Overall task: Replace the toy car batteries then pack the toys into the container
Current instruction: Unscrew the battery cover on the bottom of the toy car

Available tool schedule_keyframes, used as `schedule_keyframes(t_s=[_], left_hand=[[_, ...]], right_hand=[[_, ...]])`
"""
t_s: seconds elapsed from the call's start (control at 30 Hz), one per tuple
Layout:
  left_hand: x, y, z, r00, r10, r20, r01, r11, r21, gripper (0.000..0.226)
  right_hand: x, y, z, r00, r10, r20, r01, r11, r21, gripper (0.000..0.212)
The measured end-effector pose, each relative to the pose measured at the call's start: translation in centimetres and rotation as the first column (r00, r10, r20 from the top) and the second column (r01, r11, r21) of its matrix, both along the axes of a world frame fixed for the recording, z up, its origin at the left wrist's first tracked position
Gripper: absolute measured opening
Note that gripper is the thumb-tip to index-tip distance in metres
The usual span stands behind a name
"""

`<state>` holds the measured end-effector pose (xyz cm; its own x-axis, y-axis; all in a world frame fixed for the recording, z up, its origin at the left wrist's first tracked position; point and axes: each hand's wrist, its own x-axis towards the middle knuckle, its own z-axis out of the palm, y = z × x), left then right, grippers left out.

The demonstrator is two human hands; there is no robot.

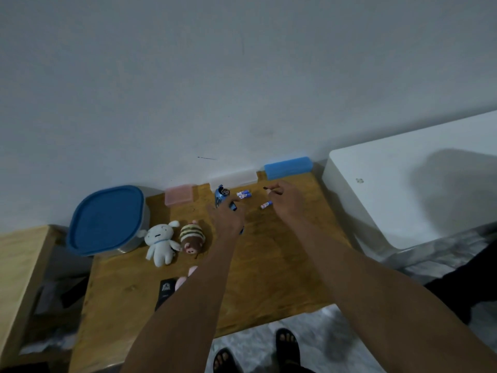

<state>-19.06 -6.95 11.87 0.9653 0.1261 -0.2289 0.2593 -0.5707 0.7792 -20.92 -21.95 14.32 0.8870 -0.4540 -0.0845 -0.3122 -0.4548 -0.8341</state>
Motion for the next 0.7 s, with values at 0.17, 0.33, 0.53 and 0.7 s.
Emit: schedule_keyframes(t_s=[0.17, 0.33, 0.53, 0.7], left_hand=[[0.1, 0.8, 0.5, 0.998, -0.062, 0.03, 0.066, 0.986, -0.152, 0.033], [-0.2, 1.0, 1.3, 0.99, -0.123, 0.063, 0.132, 0.979, -0.157, 0.031], [-0.1, 1.4, 1.4, 0.983, -0.179, 0.048, 0.185, 0.963, -0.198, 0.038], [0.1, 1.9, 0.8, 0.983, -0.178, 0.055, 0.186, 0.953, -0.238, 0.05]], right_hand=[[0.1, 0.3, 0.5, 0.999, 0.009, -0.045, -0.006, 0.997, 0.079, 0.019], [0.1, 0.5, 1.2, 0.999, -0.039, -0.034, 0.045, 0.974, 0.222, 0.017], [0.5, 1.1, 1.8, 0.982, -0.189, 0.008, 0.161, 0.856, 0.492, 0.011], [0.8, 1.3, 2.5, 0.969, -0.245, 0.032, 0.183, 0.798, 0.574, 0.018]])
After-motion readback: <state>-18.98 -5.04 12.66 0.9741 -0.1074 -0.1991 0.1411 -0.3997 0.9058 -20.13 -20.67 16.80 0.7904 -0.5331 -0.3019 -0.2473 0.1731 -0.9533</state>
